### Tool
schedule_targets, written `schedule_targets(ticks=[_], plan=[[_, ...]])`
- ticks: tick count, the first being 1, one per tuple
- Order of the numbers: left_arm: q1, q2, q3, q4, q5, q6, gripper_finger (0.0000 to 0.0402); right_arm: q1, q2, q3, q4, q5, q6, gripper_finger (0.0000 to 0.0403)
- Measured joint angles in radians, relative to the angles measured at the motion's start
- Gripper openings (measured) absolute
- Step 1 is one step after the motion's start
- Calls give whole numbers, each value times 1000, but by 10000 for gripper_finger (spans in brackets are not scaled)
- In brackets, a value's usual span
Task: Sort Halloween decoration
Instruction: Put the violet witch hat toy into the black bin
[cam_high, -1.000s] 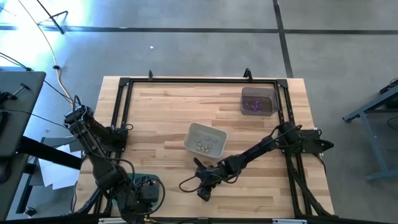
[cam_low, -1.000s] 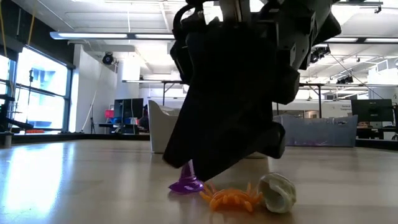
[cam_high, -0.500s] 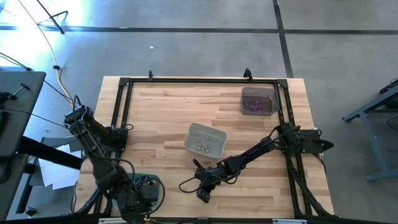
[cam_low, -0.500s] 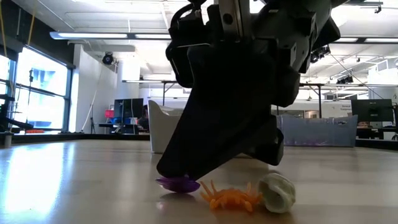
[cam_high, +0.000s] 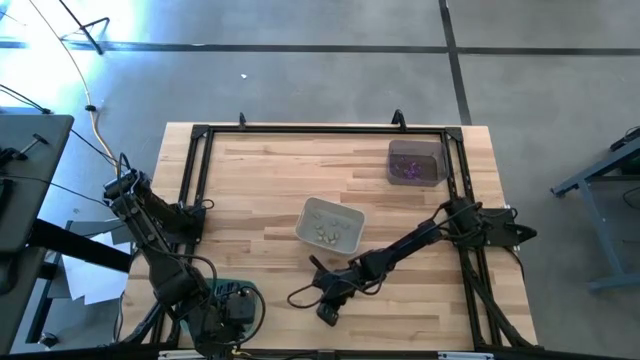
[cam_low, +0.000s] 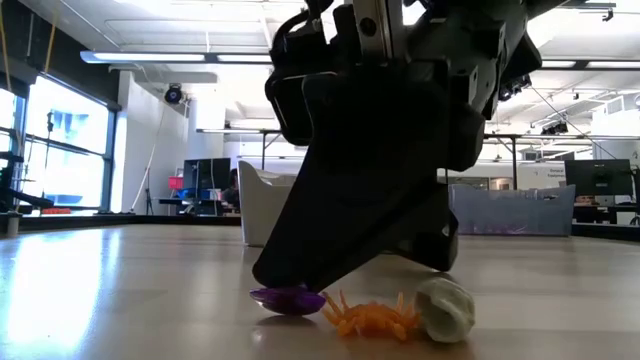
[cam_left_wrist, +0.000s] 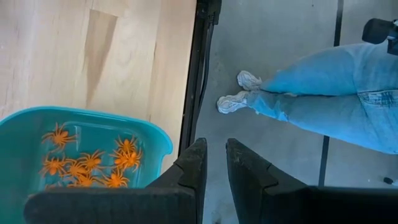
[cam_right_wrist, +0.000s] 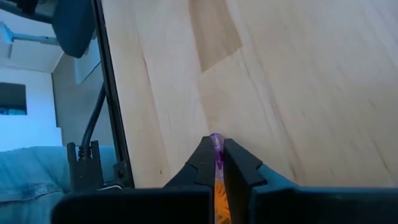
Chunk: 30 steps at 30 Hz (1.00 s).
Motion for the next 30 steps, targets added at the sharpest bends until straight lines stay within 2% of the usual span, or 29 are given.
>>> schedule_targets(ticks=[7, 17, 22, 30], plan=[[0, 0, 0, 0, -1, 0, 49, -3, -33, -4, -49, -3, 18, 1], [0, -1, 0, -28, -53, 27, 49, -33, -243, -5, -357, 31, -57, 1], [0, -13, 0, -55, -86, 43, 49, -48, -410, -3, -508, 117, -89, 1], [6, -23, 0, -95, -147, 88, 49, -121, -673, -2, -807, 319, -93, 1]])
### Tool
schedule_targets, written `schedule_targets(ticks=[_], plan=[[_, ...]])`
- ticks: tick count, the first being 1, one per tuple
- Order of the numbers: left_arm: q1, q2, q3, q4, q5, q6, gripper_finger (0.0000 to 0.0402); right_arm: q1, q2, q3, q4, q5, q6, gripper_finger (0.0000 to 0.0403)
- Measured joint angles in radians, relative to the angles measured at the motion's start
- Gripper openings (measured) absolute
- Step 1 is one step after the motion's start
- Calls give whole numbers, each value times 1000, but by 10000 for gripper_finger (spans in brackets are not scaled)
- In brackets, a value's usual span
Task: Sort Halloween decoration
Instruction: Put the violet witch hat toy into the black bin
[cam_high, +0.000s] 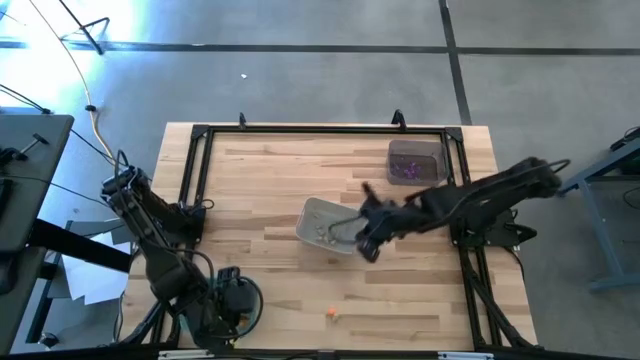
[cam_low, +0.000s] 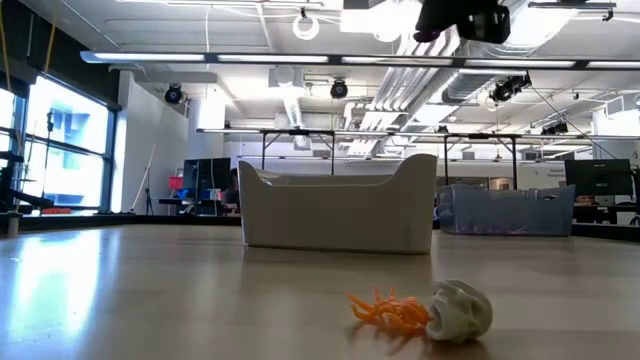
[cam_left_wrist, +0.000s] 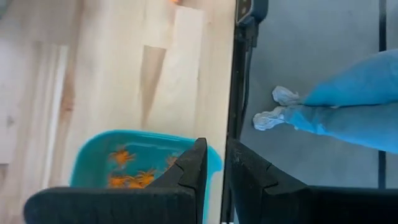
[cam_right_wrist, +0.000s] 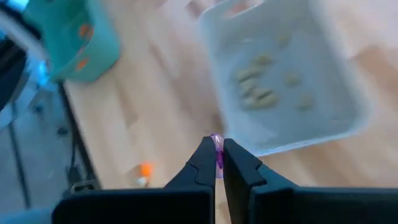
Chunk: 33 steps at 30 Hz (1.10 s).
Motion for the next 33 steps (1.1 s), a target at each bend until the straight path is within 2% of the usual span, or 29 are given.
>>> schedule_targets(ticks=[6, 10, 18, 22, 29, 33], plan=[[21, -23, 0, -56, -9, 12, 49, -123, -134, 0, -166, 106, -2, 1], [42, -46, 0, -111, -20, 32, 49, -236, -195, 0, -259, 127, -33, 1], [106, -93, 0, -218, -47, 118, 49, -464, -253, 1, -477, 160, -91, 1], [163, -118, 0, -264, -66, 172, 49, -575, -253, 1, -586, 228, -124, 1], [303, -144, 0, -286, -142, 336, 49, -783, -242, 2, -558, 250, -358, 2], [385, -160, 0, -283, -183, 379, 49, -913, -196, 2, -551, 196, -473, 9]])
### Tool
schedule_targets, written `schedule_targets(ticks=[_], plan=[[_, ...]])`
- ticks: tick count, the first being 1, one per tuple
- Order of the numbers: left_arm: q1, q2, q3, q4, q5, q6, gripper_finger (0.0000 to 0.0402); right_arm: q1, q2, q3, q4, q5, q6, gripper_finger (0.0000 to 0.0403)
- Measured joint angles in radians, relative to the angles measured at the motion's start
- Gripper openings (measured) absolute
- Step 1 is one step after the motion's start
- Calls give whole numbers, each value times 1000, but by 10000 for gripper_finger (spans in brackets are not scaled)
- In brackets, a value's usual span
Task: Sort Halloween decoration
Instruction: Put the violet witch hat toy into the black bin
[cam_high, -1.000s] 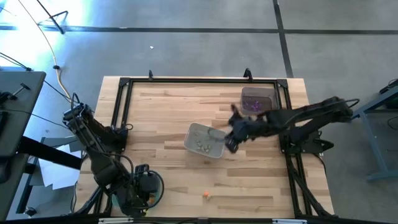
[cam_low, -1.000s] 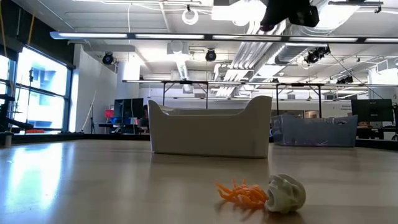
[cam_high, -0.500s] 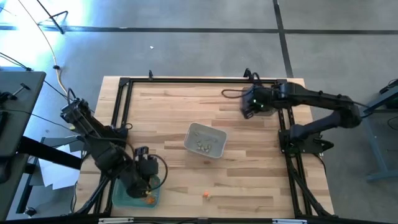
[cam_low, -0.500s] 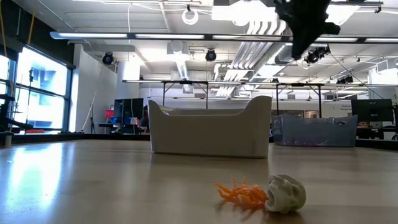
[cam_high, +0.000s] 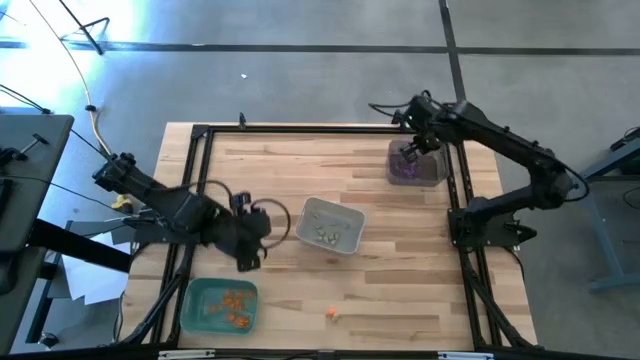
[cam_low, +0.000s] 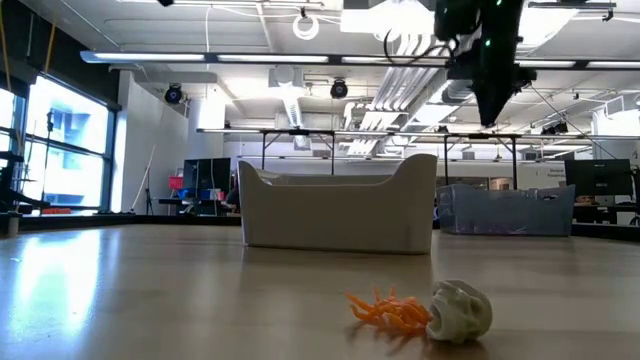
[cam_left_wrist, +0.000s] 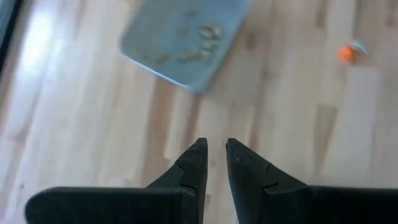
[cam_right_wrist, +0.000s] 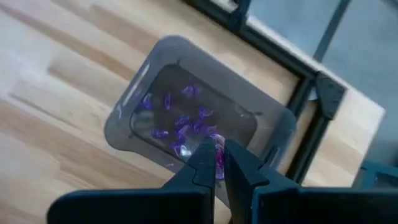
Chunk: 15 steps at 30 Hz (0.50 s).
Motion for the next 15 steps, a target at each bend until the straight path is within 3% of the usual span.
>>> schedule_targets(ticks=[7, 15], plan=[[128, -25, 0, 1, -33, 56, 49, -137, 144, 0, 83, -136, -194, 13], [217, -23, 0, 7, -39, 66, 49, -173, 338, 0, 123, -217, -329, 13]])
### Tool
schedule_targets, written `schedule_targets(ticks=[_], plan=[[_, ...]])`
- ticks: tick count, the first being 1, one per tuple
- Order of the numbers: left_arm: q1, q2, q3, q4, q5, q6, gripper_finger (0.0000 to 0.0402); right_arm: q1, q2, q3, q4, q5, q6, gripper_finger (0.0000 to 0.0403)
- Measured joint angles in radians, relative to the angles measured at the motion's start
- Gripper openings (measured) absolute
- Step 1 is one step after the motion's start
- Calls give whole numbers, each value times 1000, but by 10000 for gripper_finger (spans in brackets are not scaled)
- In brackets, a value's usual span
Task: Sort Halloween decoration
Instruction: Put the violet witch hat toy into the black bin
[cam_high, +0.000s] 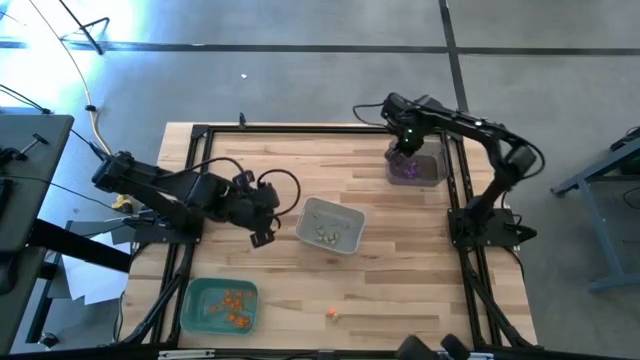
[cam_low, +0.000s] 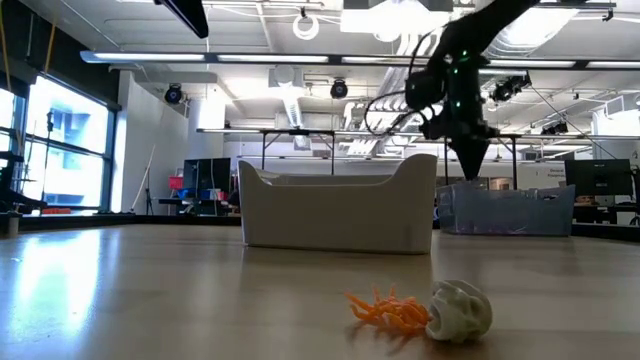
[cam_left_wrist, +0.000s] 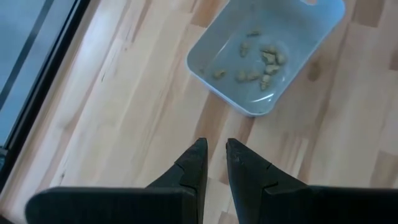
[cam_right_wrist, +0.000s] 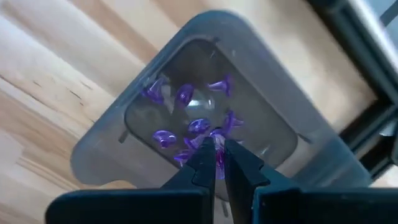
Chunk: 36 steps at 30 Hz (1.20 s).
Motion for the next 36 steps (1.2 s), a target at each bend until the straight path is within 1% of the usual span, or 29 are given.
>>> schedule_targets(ticks=[3, 6, 9, 12, 18, 22, 27, 31, 36], plan=[[16, 2, 0, 0, 0, -6, 49, 0, 59, 0, 0, -16, -32, 13], [30, 2, 0, 0, 0, -13, 49, 0, 88, -16, 20, -66, -61, 14], [45, 2, 0, -1, 1, -22, 49, 0, 82, -75, 63, -91, -76, 14], [64, 2, 0, -2, 1, -24, 49, -6, 69, -138, 97, -93, -77, 14], [100, 2, 0, 5, 1, 9, 49, -7, 34, -251, 208, -112, -77, 14], [115, 2, 0, 15, 2, 19, 49, -7, 14, -296, 257, -117, -76, 14], [125, 2, 0, 24, 3, 19, 49, -7, -24, -321, 290, -117, -75, 16], [125, 2, 0, 30, 4, 19, 49, -7, -59, -322, 295, -117, -79, 39], [125, 2, 0, 40, 4, 17, 49, -8, -75, -322, 292, -116, -83, 95]])
